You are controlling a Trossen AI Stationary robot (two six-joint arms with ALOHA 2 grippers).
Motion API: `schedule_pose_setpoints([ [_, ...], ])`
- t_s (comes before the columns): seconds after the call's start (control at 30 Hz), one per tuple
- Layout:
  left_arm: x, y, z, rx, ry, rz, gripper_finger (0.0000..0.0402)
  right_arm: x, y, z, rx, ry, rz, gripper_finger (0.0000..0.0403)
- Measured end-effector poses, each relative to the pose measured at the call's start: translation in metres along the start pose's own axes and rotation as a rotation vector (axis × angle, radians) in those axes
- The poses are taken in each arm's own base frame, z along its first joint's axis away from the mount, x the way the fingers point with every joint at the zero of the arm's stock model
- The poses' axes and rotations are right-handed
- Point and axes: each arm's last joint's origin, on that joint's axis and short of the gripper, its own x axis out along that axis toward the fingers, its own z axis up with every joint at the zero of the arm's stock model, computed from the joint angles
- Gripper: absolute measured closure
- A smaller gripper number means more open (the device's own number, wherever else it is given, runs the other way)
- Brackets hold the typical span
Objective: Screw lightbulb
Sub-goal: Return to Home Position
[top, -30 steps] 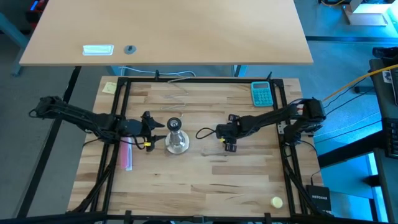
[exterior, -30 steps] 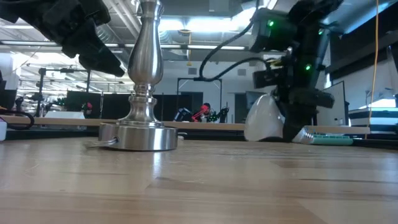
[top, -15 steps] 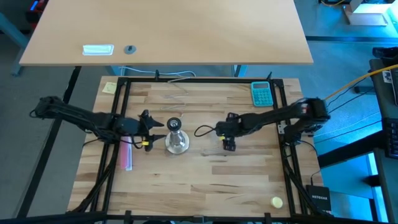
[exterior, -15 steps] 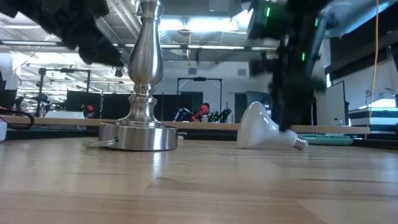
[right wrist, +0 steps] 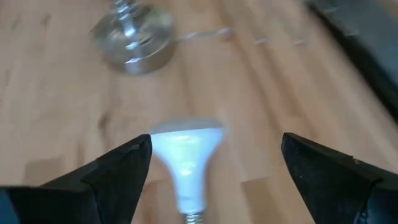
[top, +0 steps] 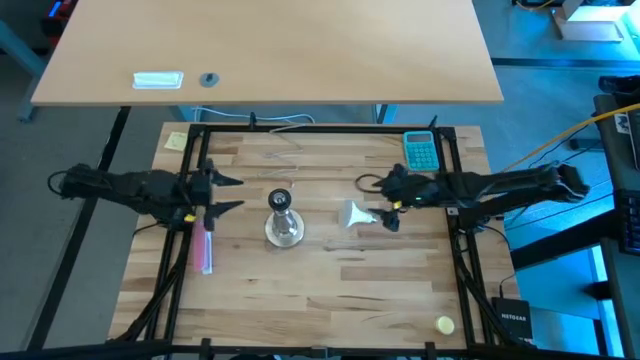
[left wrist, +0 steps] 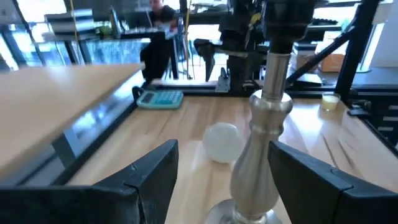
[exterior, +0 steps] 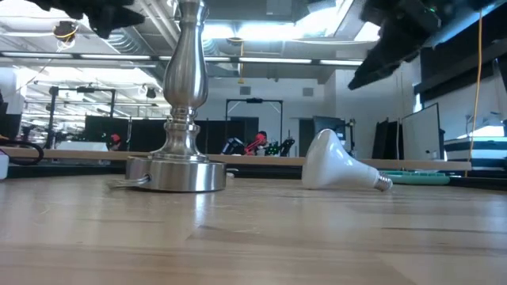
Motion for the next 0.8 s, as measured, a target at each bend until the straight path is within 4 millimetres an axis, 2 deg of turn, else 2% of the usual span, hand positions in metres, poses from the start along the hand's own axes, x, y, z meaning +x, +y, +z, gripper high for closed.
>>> schedule_pose_setpoints([
  [0.17, -0.017, 0.007, -0.002, 0.001, -0.022, 0.002, 0.0164, -0.017, -0.011, -0.026, 0.084, -0.120, -0.087, 0.0040],
  [0.23, -0.018, 0.008, 0.001, -0.049, -0.055, 0.001, 0.0164, -0.022, -0.014, -0.028, 0.104, -0.143, -0.101, 0.0040],
  [0.3, -0.018, 0.007, -0.001, 0.010, -0.044, -0.018, 0.0164, -0.027, -0.014, -0.025, 0.158, -0.192, -0.072, 0.0040],
  [0.47, -0.005, -0.001, -0.019, 0.059, -0.156, -0.139, 0.0164, -0.027, -0.015, -0.029, 0.054, -0.325, -0.002, 0.0040],
  [0.57, -0.001, 0.001, -0.038, 0.057, -0.114, -0.117, 0.0164, -0.034, -0.021, -0.035, 0.066, -0.423, 0.011, 0.0040],
  [0.7, -0.005, 0.009, -0.049, 0.001, -0.144, -0.055, 0.0164, -0.047, -0.029, -0.052, 0.094, -0.492, 0.065, 0.0040],
  [0.8, -0.008, 0.012, -0.058, -0.031, -0.168, -0.025, 0.0164, -0.047, -0.031, -0.071, 0.126, -0.517, 0.089, 0.0040],
])
